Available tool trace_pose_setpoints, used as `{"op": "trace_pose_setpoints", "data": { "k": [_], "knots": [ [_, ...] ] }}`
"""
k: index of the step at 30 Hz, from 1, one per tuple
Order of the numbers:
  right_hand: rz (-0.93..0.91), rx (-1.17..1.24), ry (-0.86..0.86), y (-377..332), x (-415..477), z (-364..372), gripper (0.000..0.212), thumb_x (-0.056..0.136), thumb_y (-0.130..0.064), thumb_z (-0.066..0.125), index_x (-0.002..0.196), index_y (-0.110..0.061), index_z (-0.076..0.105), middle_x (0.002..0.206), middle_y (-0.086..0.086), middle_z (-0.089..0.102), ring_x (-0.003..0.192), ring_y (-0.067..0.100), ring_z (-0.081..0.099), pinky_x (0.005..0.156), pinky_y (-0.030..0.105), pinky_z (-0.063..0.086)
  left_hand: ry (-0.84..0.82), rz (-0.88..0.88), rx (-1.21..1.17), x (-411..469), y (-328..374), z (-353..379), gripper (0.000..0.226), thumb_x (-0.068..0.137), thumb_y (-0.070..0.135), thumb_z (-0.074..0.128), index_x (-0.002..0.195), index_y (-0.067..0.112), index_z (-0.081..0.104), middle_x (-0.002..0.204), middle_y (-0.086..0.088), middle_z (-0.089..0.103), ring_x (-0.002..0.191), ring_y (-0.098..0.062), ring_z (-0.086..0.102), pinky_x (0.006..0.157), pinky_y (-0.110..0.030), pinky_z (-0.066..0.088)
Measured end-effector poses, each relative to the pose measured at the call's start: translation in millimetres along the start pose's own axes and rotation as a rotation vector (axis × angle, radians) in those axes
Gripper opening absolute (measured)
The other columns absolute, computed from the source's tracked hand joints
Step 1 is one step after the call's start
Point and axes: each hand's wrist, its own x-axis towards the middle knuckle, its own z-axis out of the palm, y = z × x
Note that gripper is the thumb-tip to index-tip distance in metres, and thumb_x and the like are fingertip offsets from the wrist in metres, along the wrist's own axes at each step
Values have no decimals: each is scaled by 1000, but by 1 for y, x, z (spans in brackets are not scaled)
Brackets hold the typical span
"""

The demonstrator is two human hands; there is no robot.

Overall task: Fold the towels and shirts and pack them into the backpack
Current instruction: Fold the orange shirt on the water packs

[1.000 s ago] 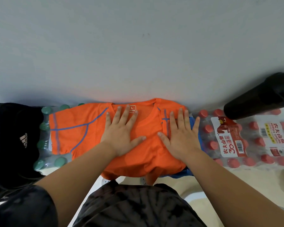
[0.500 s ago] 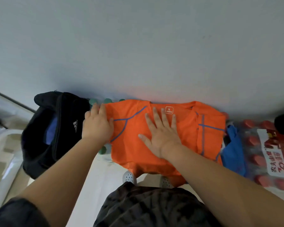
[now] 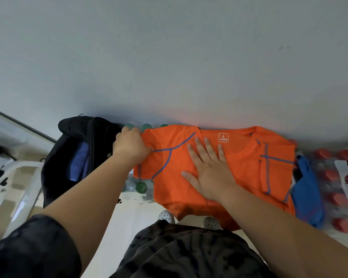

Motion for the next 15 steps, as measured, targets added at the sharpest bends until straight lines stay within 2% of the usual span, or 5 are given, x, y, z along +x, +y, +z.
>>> {"op": "trace_pose_setpoints", "data": {
  "k": [3,6,8,11,15],
  "knots": [
    [5,15,0,0,0,-1,87,90,-78,11,161,-29,0,168,-1,-12,153,23,-20,122,56,-9,16,43,-51,1,2,0,34,79,35,70,105,15,63,114,-12,58,106,-38,56,87,-45,52],
    [14,12,-9,0,1,-3,86,90,-78,11,160,-30,-3,167,-2,-15,152,21,-24,122,54,-11,64,96,-205,0,2,0,9,78,15,63,85,15,58,80,-3,60,81,-31,60,63,-34,48],
    [17,15,-3,0,1,-3,86,90,-79,13,160,-31,-1,167,-2,-13,152,21,-23,122,54,-10,64,113,-298,-1,3,-4,14,77,11,64,85,17,54,74,2,56,73,-24,56,55,-31,40],
    [16,29,-10,0,1,-4,86,90,-79,13,160,-31,-1,167,-2,-14,152,21,-22,122,55,-10,-6,92,-370,-4,2,-9,21,74,15,72,91,13,60,78,-1,63,73,-20,61,59,-31,49],
    [15,32,-17,0,1,-4,86,90,-79,12,160,-32,-3,167,-4,-16,151,21,-24,122,54,-11,12,86,-427,-6,-6,-5,12,67,13,72,75,5,67,69,-9,65,62,-20,57,56,-32,48]
  ]
}}
